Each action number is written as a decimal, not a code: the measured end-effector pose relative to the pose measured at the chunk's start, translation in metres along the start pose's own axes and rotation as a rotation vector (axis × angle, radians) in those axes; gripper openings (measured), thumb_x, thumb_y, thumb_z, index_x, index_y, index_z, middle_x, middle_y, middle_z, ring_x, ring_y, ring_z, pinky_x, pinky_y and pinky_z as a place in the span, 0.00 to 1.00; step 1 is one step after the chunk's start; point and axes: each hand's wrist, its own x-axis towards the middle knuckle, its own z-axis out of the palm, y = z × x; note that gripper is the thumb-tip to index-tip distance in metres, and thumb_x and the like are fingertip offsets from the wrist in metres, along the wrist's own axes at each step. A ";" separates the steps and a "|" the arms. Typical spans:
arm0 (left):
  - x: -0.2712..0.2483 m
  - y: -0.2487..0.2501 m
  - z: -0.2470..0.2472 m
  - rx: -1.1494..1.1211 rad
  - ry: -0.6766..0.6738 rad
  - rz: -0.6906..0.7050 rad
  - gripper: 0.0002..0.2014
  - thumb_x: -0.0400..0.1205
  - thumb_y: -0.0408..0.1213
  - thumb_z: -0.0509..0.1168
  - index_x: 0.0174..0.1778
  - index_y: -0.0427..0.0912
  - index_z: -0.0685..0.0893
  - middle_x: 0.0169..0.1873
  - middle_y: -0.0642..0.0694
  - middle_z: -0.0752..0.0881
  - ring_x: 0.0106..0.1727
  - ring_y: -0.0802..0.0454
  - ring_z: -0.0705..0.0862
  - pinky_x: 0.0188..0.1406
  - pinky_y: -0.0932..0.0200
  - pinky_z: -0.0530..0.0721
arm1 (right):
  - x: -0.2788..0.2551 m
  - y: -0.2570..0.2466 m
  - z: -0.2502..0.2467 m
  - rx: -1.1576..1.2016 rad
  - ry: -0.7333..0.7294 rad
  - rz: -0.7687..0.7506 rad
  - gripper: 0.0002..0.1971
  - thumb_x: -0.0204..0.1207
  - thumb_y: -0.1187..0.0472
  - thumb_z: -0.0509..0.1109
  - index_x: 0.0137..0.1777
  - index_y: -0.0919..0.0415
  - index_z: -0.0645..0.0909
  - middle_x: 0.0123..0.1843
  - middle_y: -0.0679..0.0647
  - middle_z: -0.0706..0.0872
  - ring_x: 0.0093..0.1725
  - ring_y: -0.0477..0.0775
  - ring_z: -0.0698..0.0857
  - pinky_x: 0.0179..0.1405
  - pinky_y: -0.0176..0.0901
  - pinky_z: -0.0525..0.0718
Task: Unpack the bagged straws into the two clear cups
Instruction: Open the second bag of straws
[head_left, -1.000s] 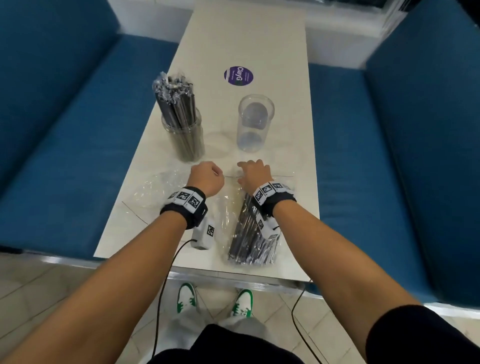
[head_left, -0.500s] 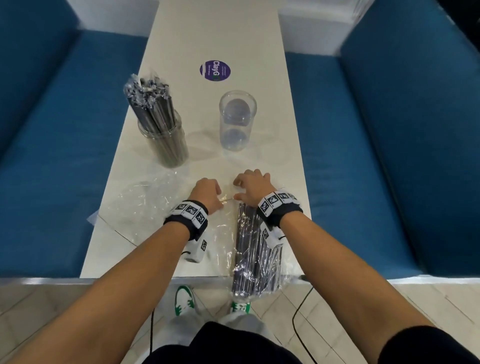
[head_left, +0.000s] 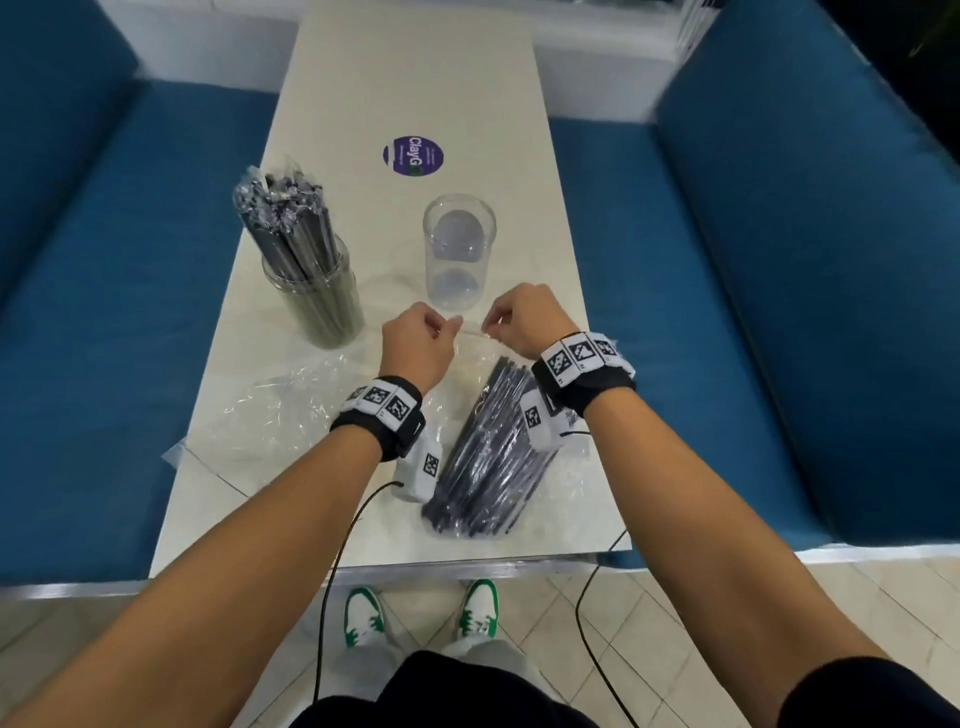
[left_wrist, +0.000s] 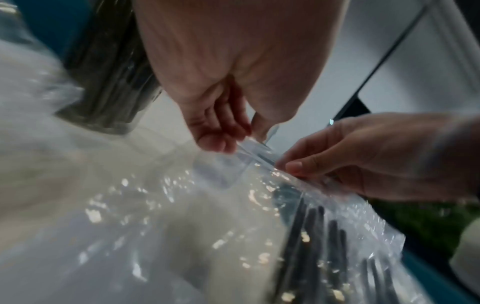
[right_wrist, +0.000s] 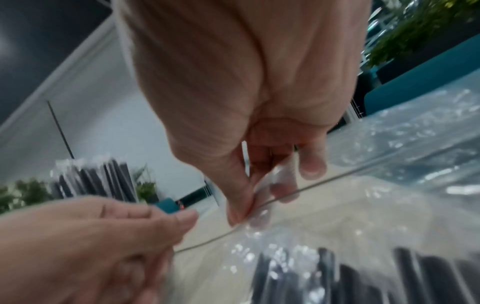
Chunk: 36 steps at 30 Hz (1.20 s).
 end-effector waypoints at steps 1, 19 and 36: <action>0.003 0.009 -0.004 -0.039 -0.021 -0.034 0.19 0.87 0.53 0.73 0.43 0.39 0.88 0.35 0.45 0.92 0.40 0.45 0.90 0.46 0.53 0.87 | 0.000 -0.003 -0.010 0.022 0.058 0.005 0.04 0.79 0.64 0.78 0.48 0.59 0.95 0.48 0.56 0.95 0.46 0.53 0.91 0.51 0.39 0.86; 0.000 0.050 -0.047 -0.507 -0.262 0.010 0.09 0.87 0.25 0.72 0.42 0.40 0.91 0.43 0.39 0.92 0.46 0.43 0.94 0.42 0.47 0.96 | -0.043 -0.033 -0.036 0.536 -0.254 0.051 0.22 0.88 0.44 0.68 0.52 0.68 0.82 0.44 0.66 0.92 0.38 0.66 0.95 0.37 0.61 0.96; -0.004 0.063 -0.044 -0.457 -0.207 0.031 0.09 0.87 0.26 0.66 0.43 0.25 0.84 0.38 0.35 0.88 0.40 0.50 0.93 0.40 0.41 0.97 | -0.052 -0.045 -0.021 0.371 0.249 -0.009 0.18 0.83 0.61 0.67 0.31 0.65 0.78 0.23 0.54 0.79 0.17 0.42 0.79 0.15 0.25 0.70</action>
